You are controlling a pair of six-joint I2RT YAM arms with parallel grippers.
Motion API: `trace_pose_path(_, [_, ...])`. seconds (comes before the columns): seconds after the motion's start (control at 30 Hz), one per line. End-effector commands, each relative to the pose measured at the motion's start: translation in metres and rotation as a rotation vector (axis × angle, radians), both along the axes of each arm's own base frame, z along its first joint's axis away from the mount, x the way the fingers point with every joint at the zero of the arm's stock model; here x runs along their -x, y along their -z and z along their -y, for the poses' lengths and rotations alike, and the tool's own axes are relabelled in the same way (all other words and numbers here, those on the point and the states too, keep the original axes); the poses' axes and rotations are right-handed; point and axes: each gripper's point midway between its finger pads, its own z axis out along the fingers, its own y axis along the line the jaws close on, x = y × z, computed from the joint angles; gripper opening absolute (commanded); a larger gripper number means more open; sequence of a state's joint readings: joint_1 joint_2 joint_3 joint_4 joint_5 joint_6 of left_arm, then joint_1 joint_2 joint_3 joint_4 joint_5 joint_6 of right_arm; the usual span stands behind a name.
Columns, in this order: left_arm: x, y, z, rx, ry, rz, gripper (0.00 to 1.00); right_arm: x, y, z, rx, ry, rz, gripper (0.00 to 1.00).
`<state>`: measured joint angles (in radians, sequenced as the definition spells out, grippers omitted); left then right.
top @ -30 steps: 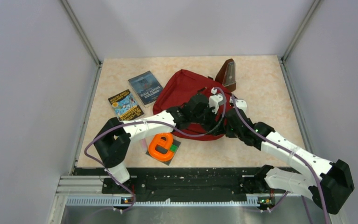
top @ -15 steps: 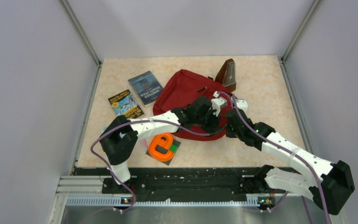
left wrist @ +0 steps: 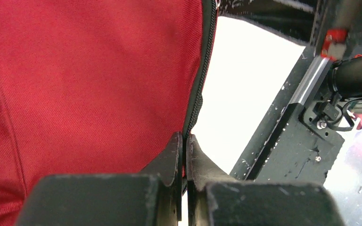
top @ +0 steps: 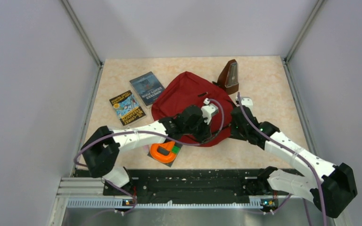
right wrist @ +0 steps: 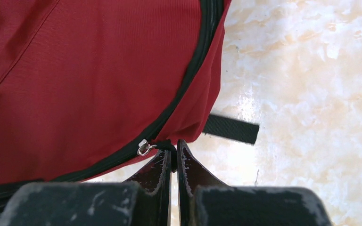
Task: Pack the student bag
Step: Unzip the student bag at the center of the board.
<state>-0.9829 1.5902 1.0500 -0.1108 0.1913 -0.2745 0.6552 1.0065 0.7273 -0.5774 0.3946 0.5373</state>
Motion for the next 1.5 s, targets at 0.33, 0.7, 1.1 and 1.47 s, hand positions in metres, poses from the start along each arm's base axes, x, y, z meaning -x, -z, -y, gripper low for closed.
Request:
trace_pose_path(0.33, [0.016,0.013,-0.105,-0.206,-0.182,0.077,0.00,-0.076,-0.016,0.033,0.065,0.042,0.041,0.00])
trace_pose_path(0.7, [-0.002,-0.021,-0.110,-0.187,-0.267,0.155,0.08,-0.097,-0.034,0.009,-0.013,-0.050,0.078,0.00])
trace_pose_path(1.1, [-0.063,-0.080,-0.009,0.008,-0.272,0.190,0.64,-0.074,-0.052,-0.017,-0.180,-0.149,0.085,0.00])
trace_pose_path(1.47, [-0.071,-0.071,0.027,0.023,-0.201,0.134,0.66,-0.066,-0.062,-0.014,-0.172,-0.154,0.065,0.00])
